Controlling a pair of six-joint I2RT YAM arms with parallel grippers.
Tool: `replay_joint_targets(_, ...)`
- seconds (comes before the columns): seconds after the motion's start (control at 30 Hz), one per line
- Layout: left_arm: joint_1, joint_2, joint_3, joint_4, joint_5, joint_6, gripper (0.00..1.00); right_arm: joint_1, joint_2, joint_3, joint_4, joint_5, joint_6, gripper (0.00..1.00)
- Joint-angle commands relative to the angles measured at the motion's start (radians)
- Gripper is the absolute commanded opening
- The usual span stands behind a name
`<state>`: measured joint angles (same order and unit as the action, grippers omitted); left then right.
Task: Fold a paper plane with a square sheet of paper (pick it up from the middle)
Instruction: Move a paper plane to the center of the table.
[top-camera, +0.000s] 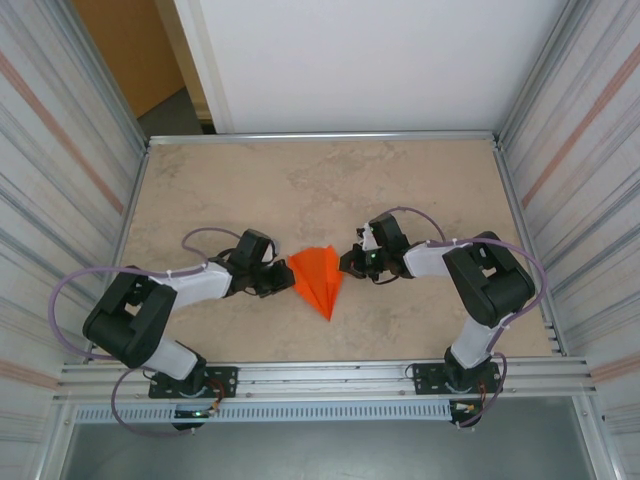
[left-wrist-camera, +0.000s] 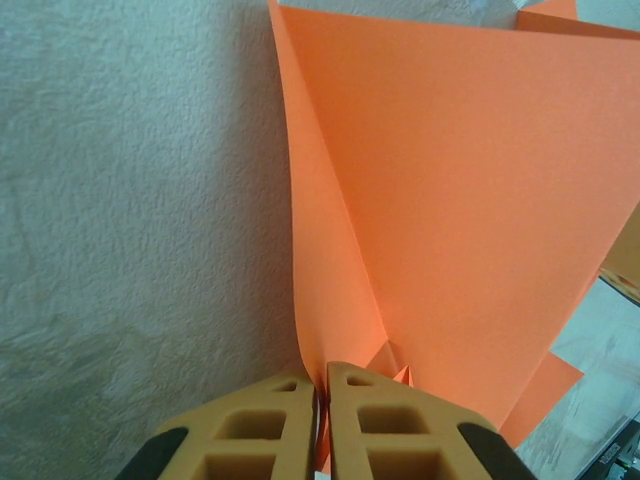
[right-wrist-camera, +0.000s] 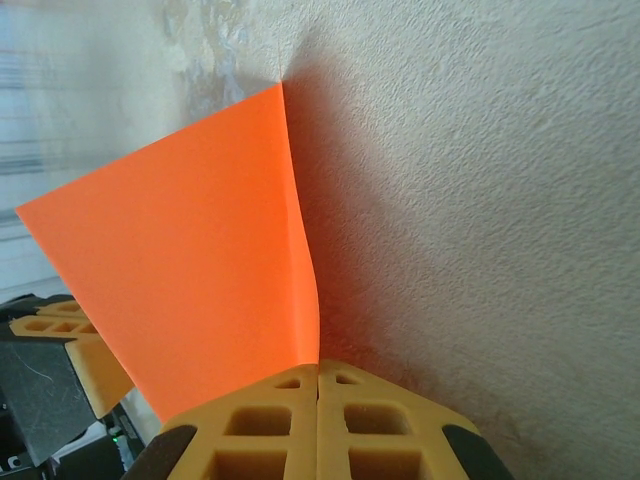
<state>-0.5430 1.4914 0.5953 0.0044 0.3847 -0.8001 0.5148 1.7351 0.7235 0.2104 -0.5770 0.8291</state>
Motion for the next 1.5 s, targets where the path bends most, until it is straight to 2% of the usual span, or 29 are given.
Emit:
replay_joint_targets(0.0, 0.005, 0.019, 0.016, -0.019, -0.006, 0.038, 0.1, -0.004, 0.021, 0.002, 0.003, -0.007, -0.007, 0.05)
replay_joint_targets(0.17, 0.006, 0.038, 0.026, -0.06, -0.047, 0.043, 0.07, -0.01, 0.018, -0.009, 0.001, 0.013, -0.005, 0.04)
replay_joint_targets(0.33, 0.003, 0.028, 0.032, -0.053, -0.028, 0.029, 0.11, -0.003, 0.02, -0.003, 0.003, -0.001, -0.004, 0.04)
replay_joint_targets(0.47, -0.022, -0.058, 0.048, -0.097, -0.046, 0.001, 0.19, 0.007, 0.008, 0.004, 0.004, -0.005, 0.008, 0.05)
replay_joint_targets(0.63, -0.091, -0.188, 0.014, -0.126, -0.135, -0.086, 0.34, 0.017, -0.011, 0.004, 0.008, -0.004, 0.027, 0.04)
replay_joint_targets(0.7, -0.122, -0.216, -0.015, -0.101, -0.149, -0.127, 0.35, 0.022, -0.017, 0.007, 0.009, -0.002, 0.03, 0.05)
replay_joint_targets(0.83, -0.196, -0.232, -0.065, -0.016, -0.16, -0.208, 0.35, 0.031, -0.017, 0.016, 0.006, 0.0, 0.033, 0.05)
replay_joint_targets(0.97, -0.254, -0.188, -0.059, 0.003, -0.174, -0.228, 0.32, 0.037, -0.013, 0.021, 0.005, 0.0, 0.033, 0.05)
replay_joint_targets(1.2, -0.267, -0.092, -0.019, 0.045, -0.117, -0.205, 0.24, 0.042, -0.013, 0.021, 0.0, 0.006, 0.033, 0.04)
replay_joint_targets(1.47, -0.268, -0.114, -0.014, 0.009, -0.135, -0.2, 0.22, 0.042, -0.015, 0.021, -0.006, 0.012, 0.03, 0.04)
